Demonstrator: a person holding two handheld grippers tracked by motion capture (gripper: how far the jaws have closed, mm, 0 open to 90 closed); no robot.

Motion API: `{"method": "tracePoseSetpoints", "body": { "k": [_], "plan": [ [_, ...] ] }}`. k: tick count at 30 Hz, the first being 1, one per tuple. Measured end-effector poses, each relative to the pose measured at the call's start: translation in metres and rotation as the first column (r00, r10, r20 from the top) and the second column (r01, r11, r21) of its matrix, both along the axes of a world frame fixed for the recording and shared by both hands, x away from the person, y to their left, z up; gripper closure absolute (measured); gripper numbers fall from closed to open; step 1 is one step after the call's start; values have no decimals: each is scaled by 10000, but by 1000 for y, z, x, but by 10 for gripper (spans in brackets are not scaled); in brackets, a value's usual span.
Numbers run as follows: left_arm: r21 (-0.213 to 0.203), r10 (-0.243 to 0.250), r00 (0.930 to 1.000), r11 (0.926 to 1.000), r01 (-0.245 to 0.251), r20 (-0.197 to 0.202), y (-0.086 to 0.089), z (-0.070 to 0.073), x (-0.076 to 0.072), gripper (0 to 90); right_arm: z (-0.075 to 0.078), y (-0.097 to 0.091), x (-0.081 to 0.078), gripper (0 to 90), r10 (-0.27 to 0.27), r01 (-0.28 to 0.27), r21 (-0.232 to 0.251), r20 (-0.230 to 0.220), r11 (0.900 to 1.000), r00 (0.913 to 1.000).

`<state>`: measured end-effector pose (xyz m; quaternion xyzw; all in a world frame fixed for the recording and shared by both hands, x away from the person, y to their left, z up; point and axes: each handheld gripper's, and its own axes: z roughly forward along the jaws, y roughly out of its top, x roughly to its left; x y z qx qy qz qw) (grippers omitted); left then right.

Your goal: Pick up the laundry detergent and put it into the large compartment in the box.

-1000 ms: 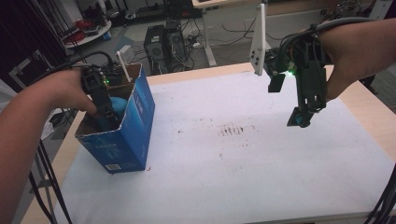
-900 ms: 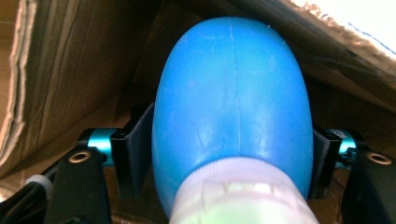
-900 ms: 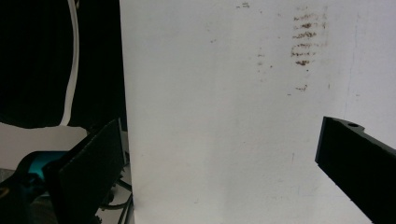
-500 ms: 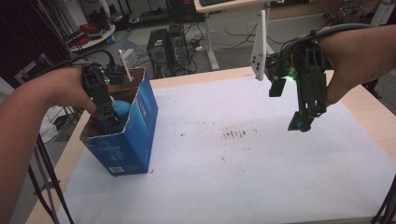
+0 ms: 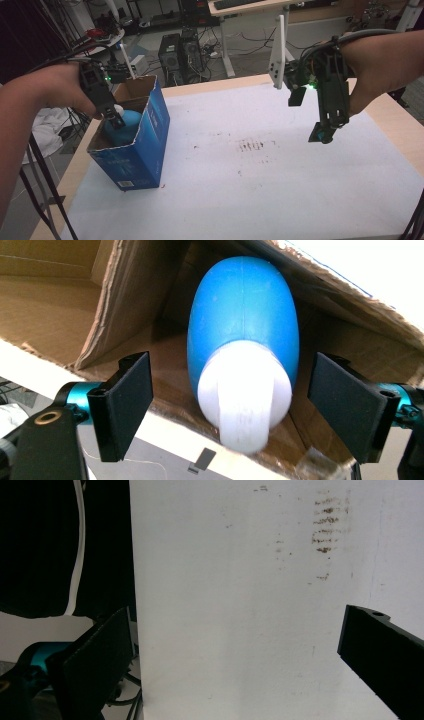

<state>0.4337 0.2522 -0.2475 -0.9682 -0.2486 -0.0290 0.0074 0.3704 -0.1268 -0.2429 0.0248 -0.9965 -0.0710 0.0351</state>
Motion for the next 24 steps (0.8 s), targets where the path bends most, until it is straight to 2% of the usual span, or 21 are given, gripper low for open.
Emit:
{"method": "tracePoseSetpoints", "body": {
  "k": [5,9,16,24],
  "plan": [
    [16,-9,10000,10000,9,28,1,10,-1,167,0,1,0,6,-66,66,-4,-51,10000,10000],
    [15,-4,9998,10000,4,219,3,18,-2,144,-1,1,0,7,-102,102,-12,-79,9999,9999],
    [58,-15,9997,10000,14,246,3,27,-4,113,-1,1,1,7,-68,68,-31,-93,10000,9999],
    [-84,-418,9991,9991,419,60,-11,42,-15,67,0,3,2,7,-34,34,-4,-109,10000,9999]
  ]
}}
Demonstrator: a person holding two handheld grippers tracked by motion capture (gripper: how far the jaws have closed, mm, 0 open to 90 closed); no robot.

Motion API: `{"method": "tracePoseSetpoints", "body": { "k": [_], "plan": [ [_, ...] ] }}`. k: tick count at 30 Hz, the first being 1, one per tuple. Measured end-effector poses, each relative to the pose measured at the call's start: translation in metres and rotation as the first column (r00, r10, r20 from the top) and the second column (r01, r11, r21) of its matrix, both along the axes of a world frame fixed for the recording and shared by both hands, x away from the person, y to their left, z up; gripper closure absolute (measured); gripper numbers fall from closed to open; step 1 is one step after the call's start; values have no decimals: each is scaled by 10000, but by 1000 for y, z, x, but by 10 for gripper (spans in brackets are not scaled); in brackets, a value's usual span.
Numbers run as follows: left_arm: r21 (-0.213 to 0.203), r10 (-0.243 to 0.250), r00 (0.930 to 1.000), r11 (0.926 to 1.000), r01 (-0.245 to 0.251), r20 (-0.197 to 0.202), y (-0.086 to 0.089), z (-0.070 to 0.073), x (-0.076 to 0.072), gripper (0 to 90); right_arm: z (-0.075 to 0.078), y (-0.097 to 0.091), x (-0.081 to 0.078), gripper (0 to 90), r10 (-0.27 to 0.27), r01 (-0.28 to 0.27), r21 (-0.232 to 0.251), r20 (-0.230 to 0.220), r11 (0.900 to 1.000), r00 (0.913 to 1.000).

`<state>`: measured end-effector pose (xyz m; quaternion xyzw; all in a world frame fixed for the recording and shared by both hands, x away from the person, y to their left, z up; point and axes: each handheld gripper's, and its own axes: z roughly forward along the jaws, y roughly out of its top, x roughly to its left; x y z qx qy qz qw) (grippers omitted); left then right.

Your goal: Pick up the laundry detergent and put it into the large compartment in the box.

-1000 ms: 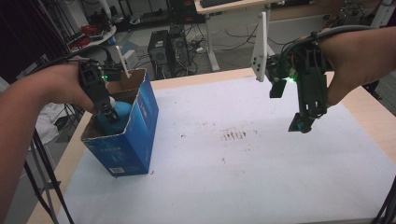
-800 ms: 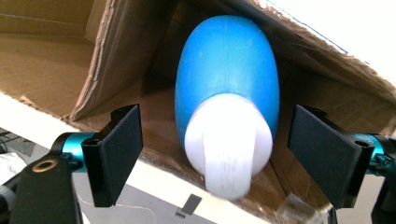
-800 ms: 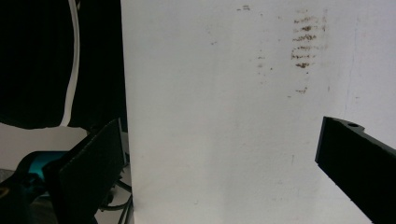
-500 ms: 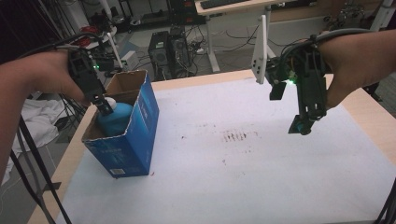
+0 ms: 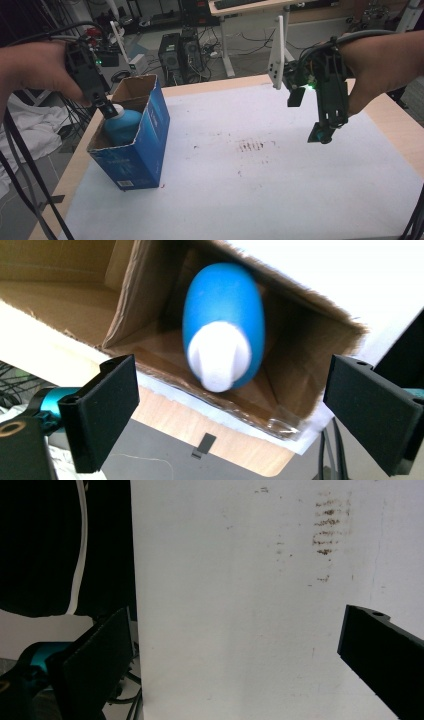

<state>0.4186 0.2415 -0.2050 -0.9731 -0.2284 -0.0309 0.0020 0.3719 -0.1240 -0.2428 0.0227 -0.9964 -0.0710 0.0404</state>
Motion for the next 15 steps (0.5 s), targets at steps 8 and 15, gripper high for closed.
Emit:
{"method": "tracePoseSetpoints", "body": {
  "k": [8,15],
  "plan": [
    [58,-850,9963,9964,850,150,-29,13,-14,53,0,1,0,6,-16,16,-25,-3,10000,10000],
    [-39,-2164,9763,9763,2165,76,-68,15,-30,17,3,2,-1,6,-39,39,-35,30,10000,10000]
  ]
}}
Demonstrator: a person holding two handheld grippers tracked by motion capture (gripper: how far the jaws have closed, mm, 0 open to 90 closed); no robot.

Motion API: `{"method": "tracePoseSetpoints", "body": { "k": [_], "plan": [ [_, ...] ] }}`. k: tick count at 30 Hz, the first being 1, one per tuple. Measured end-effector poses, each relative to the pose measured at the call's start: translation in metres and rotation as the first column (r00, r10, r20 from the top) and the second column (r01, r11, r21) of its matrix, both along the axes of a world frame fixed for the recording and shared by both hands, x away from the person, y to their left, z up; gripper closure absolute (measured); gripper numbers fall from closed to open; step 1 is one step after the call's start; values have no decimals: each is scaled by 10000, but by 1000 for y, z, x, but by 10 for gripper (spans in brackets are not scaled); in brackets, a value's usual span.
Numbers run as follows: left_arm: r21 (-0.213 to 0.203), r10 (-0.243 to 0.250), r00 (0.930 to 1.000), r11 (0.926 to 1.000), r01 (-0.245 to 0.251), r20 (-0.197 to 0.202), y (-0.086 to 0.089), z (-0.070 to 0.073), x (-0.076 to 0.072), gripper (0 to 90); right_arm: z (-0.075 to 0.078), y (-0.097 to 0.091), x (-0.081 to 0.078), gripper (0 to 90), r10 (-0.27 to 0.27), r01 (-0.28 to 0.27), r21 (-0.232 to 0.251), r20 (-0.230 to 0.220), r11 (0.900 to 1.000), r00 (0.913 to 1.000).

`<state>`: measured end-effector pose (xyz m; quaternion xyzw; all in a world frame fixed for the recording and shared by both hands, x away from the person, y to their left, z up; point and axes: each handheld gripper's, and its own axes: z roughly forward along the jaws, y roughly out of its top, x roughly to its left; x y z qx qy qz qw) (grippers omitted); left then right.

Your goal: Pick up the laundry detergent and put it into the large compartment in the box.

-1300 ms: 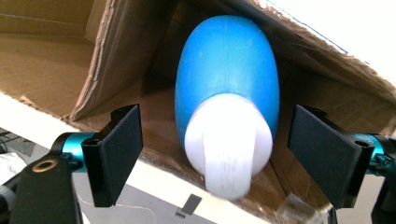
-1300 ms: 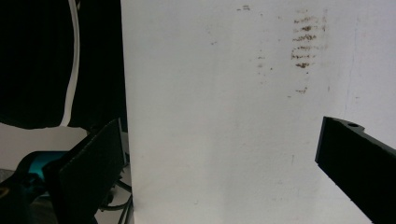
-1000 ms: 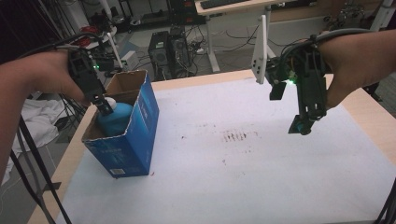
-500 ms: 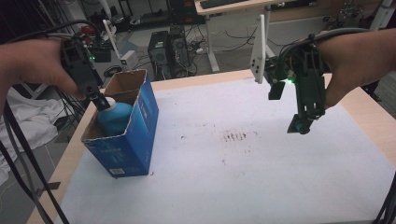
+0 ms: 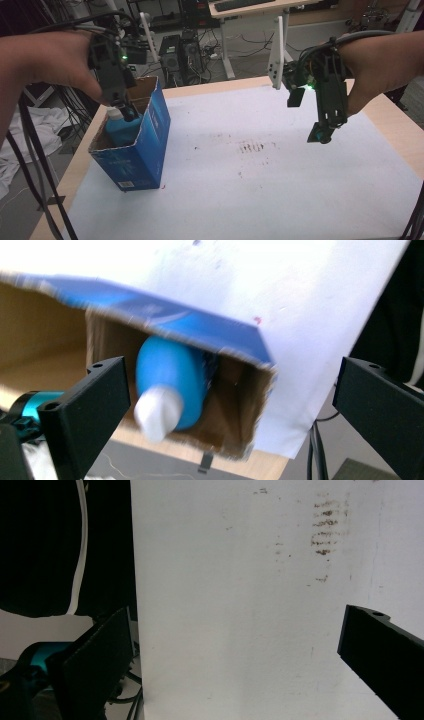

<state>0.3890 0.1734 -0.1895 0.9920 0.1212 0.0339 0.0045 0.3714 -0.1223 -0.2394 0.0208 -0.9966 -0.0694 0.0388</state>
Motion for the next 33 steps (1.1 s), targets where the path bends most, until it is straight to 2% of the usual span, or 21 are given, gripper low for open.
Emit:
{"method": "tracePoseSetpoints", "body": {
  "k": [3,4,6,10,21,28,33],
  "plan": [
    [-3,-446,9989,9990,446,-118,-16,-4,-6,18,2,0,0,7,-19,19,21,52,10000,10000],
    [-3,-446,9989,9990,446,-118,-16,-4,-6,17,2,0,0,7,-19,19,21,52,10000,10000],
    [-25,-860,9960,9963,860,-239,-27,-8,-10,17,2,-1,0,7,-36,36,25,56,10000,10000],
    [-196,-1353,9902,9907,1347,-332,-40,-17,-13,17,3,-1,-1,7,-57,57,18,49,10000,10000],
    [-406,-1670,9839,9855,1647,-630,-55,-44,-11,18,5,0,-2,6,-124,124,-2,94,9999,9999],
    [-331,-1881,9787,9820,1860,-822,-61,-66,-10,17,9,2,-3,6,-166,167,-77,148,9998,9998],
    [-357,-1885,9781,9819,1861,-881,-63,-72,-11,18,12,0,-4,7,-155,158,-108,244,9998,9996]
  ]
}}
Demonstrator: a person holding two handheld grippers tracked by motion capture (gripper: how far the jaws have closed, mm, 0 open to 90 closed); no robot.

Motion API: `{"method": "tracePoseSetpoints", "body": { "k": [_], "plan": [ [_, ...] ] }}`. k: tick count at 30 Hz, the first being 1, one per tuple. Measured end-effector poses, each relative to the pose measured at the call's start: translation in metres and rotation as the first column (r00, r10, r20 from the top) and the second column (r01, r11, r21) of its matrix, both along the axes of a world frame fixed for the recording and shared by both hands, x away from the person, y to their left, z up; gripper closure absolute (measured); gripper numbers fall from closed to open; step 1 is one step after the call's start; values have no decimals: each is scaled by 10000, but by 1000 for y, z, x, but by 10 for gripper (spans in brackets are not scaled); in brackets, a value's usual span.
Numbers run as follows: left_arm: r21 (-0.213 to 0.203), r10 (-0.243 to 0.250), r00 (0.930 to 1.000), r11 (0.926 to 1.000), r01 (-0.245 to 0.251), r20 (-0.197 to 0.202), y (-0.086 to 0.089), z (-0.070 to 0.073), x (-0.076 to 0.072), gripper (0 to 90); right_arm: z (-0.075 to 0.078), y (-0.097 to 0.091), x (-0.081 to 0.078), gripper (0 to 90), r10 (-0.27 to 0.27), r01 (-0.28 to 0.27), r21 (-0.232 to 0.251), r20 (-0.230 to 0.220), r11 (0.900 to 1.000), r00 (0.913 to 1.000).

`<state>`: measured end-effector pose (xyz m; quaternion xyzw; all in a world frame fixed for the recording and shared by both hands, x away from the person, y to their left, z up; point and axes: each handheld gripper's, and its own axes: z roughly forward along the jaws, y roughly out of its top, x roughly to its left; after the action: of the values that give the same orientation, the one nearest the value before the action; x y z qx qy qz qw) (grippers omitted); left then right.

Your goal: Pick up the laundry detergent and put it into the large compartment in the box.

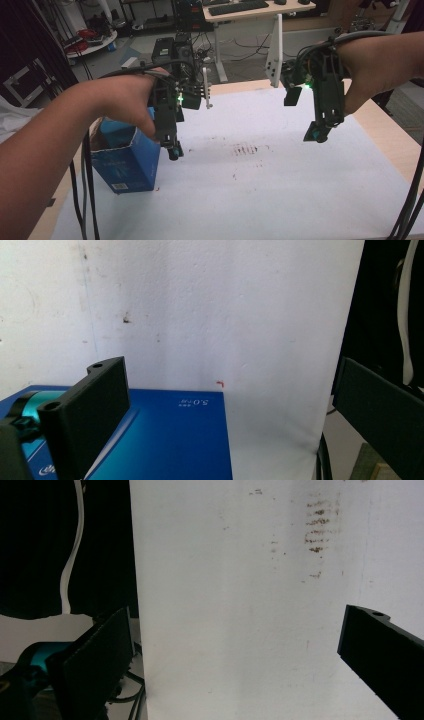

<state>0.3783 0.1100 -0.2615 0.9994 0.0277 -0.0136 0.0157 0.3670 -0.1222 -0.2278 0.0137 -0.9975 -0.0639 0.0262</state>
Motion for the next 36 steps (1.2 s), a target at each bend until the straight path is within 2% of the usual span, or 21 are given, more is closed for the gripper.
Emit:
{"method": "tracePoseSetpoints", "body": {
  "k": [12,36],
  "plan": [
    [131,8,10000,9999,-7,-35,-3,-5,1,17,6,-1,-2,7,59,-59,-1,59,10000,10000],
    [191,119,9998,9998,-116,-147,0,-11,2,18,3,1,2,6,171,-171,-68,-10,9998,9999]
  ]
}}
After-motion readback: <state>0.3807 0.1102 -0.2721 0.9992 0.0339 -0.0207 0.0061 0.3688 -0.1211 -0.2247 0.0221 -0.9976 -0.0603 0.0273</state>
